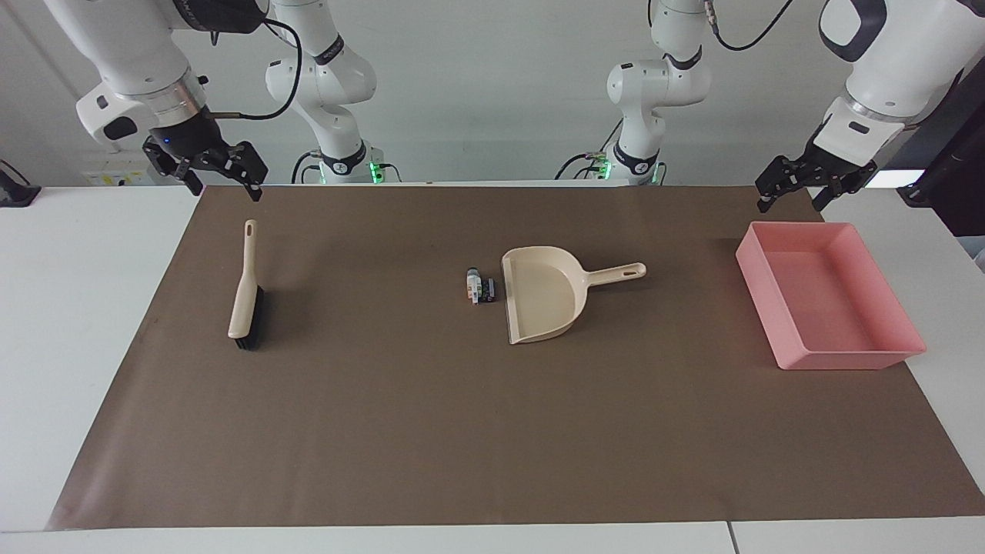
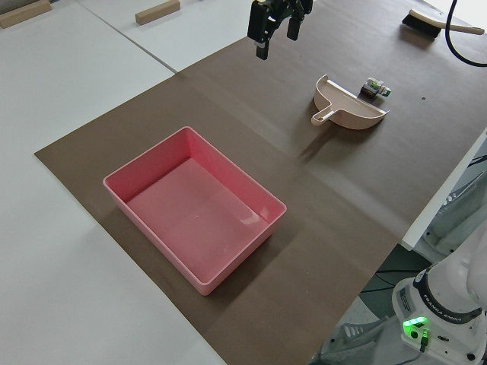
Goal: Clean e-waste and dump in bin
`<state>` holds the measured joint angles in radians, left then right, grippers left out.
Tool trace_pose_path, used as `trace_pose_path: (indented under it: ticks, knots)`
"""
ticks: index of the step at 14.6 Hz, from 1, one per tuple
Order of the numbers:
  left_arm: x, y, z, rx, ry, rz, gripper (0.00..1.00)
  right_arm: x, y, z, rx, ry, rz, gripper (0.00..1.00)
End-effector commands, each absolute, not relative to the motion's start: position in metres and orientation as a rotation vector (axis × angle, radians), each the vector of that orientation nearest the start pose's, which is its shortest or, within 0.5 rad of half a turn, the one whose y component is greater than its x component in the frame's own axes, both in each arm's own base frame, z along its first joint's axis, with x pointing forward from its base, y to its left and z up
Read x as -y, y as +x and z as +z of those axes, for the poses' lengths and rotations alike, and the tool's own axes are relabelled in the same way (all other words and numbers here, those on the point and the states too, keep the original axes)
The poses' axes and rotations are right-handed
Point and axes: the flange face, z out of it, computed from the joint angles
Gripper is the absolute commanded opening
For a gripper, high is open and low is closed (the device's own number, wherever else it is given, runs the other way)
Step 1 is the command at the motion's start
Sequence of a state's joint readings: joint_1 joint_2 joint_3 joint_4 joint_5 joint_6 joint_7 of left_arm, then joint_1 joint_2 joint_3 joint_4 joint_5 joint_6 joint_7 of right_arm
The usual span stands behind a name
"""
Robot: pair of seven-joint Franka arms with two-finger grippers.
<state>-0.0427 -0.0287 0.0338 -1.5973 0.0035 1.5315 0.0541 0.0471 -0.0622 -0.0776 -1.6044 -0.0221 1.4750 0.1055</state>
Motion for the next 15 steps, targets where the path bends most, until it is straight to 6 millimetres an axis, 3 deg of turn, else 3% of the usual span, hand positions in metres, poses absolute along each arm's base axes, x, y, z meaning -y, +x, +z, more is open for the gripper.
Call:
trace_pose_path:
  ticks: [1,7,10,13,15]
  knots:
    - [0.005,0.534,0.625,-0.11,-3.124,0.037,0.99,0.019,0.521,0.639,-0.217,-3.151,0.108,1.0]
    - [0.005,0.533,0.625,-0.115,-3.124,0.041,0.99,0.019,0.518,0.635,-0.224,-3.15,0.125,1.0]
    - [0.001,0.533,0.625,-0.103,-3.125,0.051,0.99,0.029,0.517,0.629,-0.199,-3.15,0.102,1.0]
    - [0.006,0.534,0.626,-0.112,-3.124,0.037,0.99,0.062,0.502,0.585,-0.207,-3.147,0.111,1.0]
    - [0.01,0.535,0.626,-0.149,-3.124,0.02,0.99,0.08,0.476,0.534,-0.174,-3.141,0.07,1.0]
